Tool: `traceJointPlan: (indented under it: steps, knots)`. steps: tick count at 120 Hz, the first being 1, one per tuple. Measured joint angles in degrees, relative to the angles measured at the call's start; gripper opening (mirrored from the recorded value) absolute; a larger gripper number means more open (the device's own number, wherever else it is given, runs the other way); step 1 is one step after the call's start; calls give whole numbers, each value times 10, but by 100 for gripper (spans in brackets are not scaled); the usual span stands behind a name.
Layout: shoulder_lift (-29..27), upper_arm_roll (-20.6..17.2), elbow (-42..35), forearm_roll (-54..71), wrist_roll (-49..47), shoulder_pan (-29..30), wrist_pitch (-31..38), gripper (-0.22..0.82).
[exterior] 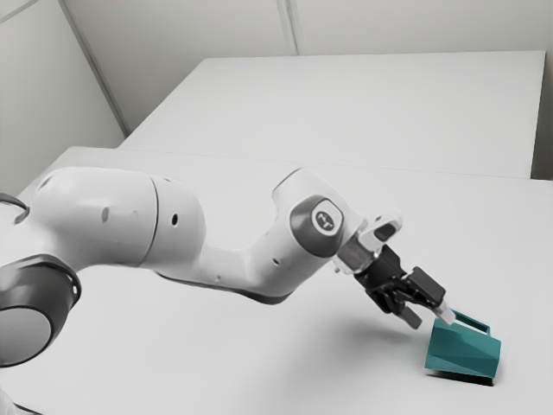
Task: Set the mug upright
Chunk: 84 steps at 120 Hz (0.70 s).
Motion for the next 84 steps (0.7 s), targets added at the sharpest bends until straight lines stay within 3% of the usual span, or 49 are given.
traceJointPlan:
  steps: [48, 62, 84]
  knots:
    - [19, -4, 10, -25, 16, -20, 2, 59]
    - [24, -5, 20, -23, 19, -24, 4, 46]
    - [25, -5, 23, -22, 23, -27, 6, 17]
